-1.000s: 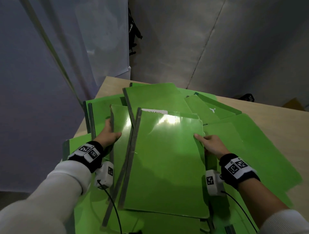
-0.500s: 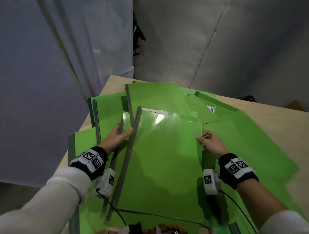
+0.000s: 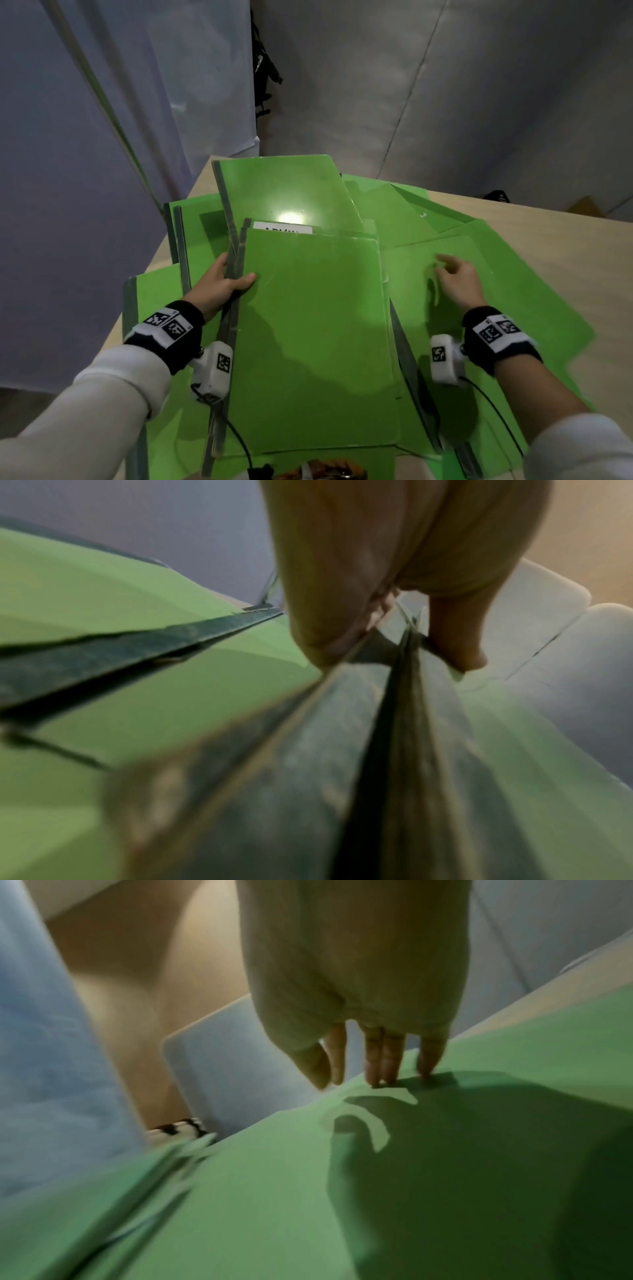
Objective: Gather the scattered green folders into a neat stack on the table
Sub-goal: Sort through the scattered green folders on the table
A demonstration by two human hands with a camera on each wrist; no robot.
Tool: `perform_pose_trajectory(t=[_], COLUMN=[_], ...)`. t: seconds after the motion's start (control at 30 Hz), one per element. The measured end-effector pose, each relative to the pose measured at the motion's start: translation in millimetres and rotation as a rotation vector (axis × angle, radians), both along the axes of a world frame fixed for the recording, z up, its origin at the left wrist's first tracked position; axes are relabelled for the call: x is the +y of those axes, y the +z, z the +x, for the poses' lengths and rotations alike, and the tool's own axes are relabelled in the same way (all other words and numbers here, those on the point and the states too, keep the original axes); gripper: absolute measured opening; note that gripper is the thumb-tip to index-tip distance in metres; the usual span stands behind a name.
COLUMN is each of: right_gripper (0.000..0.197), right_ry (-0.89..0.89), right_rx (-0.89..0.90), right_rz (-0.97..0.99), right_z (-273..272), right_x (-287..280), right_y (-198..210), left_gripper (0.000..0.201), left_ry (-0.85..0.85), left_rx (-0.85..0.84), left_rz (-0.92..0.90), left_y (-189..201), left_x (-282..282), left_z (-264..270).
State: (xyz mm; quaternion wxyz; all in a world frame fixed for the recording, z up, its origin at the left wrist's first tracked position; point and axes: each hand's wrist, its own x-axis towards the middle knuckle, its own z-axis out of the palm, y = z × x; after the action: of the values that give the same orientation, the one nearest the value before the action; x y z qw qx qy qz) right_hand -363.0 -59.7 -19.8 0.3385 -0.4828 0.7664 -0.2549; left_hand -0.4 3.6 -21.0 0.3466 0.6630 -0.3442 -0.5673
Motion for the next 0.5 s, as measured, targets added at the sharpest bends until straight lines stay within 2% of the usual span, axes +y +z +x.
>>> perform_pose_trajectory(t=[0.03,0.1,0.17,0.2,0.33,0.4,0.5], right_gripper=[0.057,0.096,0.128,0.132,0.119,0.120,0.107], right_ry=[-0.017,-0.081,-0.126,-0.122,-0.084,-0.099,-0.181], right_rx=[0.120,0.292,0.310,0.331,0.445,0.361,0.145], right_rz=[0.059,0.224,0.344,0.386,0.434,0.408,0.340], right_z=[-17.1,-51.9,-75.0,-81.2,-88.0,-90.0,-85.3], right_x=[-5.6,-12.9,-13.6,-12.3,-12.1,-11.7,-3.5], right_y=[-2.8,-13.6,-20.5,-23.0,-35.6,-41.6,-34.3], left_gripper=[0.068,0.068,0.071,0.072,0.075,0.073,0.072], left_ry=[0.001,0.011,0.052,0.077,0.088,0.081,0.117], left_rx=[0.015,0.048,0.114,0.149,0.192,0.184,0.221], left_rz=[0.006,0.018,0.036,0.042,0.064,0.079,0.107], left_y=[0.1,-0.6,-2.2,-3.3,-9.1,-12.8,-18.3], left_x=[-0.3,-0.7,-1.7,-2.1,-5.6,-4.7,-2.5], left_z=[0.5,1.7,4.9,6.0,6.2,6.2,10.8])
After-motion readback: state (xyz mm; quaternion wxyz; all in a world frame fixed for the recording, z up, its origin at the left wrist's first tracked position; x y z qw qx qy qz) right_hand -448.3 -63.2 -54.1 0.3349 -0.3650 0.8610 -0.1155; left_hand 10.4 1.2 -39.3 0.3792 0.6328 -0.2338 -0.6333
